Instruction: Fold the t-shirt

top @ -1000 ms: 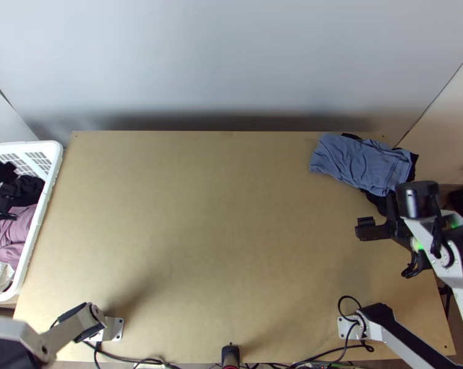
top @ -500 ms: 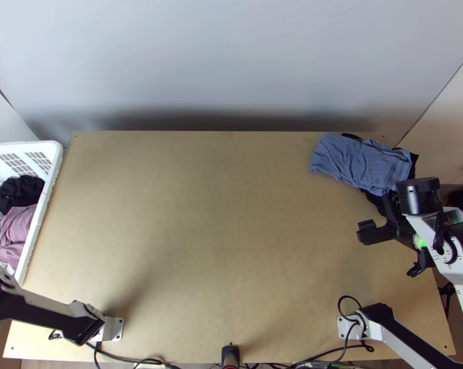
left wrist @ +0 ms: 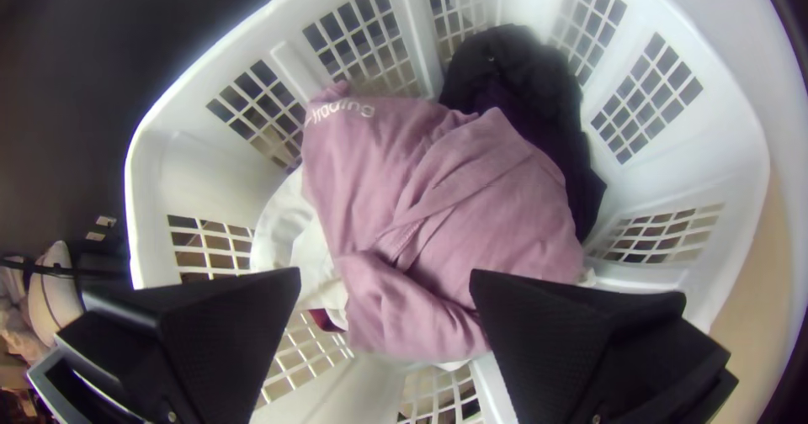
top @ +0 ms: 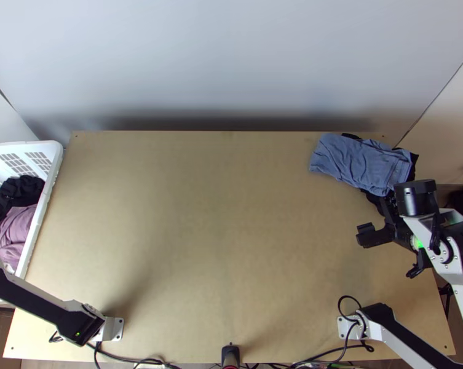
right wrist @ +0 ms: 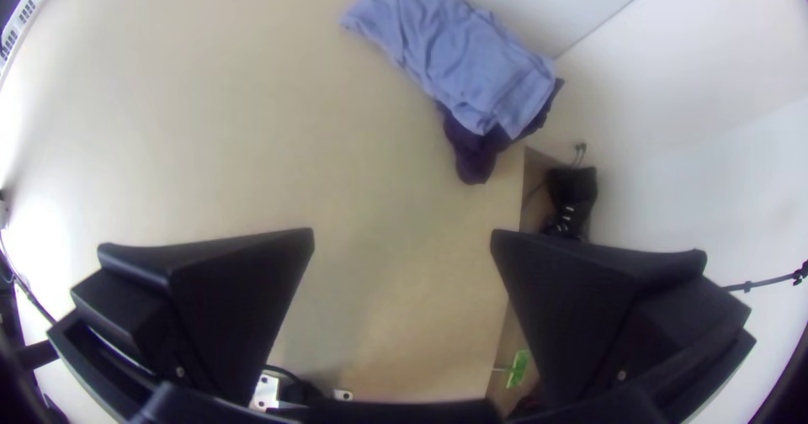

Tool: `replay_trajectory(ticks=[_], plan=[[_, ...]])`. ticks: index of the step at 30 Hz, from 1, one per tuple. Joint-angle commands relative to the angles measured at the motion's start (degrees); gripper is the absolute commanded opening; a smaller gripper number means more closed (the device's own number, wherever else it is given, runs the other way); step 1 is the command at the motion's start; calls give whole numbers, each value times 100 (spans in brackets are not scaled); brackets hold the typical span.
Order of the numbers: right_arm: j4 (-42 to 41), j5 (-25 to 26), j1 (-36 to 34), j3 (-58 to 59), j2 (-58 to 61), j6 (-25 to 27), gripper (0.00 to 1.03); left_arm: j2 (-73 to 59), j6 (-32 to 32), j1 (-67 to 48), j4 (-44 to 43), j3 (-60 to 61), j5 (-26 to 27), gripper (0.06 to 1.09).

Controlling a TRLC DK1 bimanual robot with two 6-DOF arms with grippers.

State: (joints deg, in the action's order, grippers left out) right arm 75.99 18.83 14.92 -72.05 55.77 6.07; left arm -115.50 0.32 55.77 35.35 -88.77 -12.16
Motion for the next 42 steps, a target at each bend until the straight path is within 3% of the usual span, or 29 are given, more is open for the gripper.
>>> replay_trajectory(ticks=[1, 17, 23, 31, 35, 36, 39, 42], plan=[[4, 7, -33, 112, -31, 0, 98, -904, 109, 4, -99, -492, -84, 104], [22, 7, -209, 394, -92, 9, 98, -2029, 232, -92, -99, -1336, -287, 101], [4, 7, -270, 429, -75, 0, 98, -2117, 294, -163, -116, -1485, -287, 73], [48, 7, -349, 429, -92, 0, 98, -2345, 513, -128, -90, -1907, -287, 67], [101, 7, -367, 429, -101, 0, 98, -2398, 584, -84, -46, -1933, -278, 57], [101, 7, -367, 420, -110, 0, 98, -2398, 601, -75, -29, -1916, -216, 50], [109, 7, -367, 420, -101, 9, 98, -2389, 698, -66, 77, -1889, -137, 12], [101, -2, -367, 446, -101, 0, 98, -2301, 742, -75, 174, -1731, -40, 9]])
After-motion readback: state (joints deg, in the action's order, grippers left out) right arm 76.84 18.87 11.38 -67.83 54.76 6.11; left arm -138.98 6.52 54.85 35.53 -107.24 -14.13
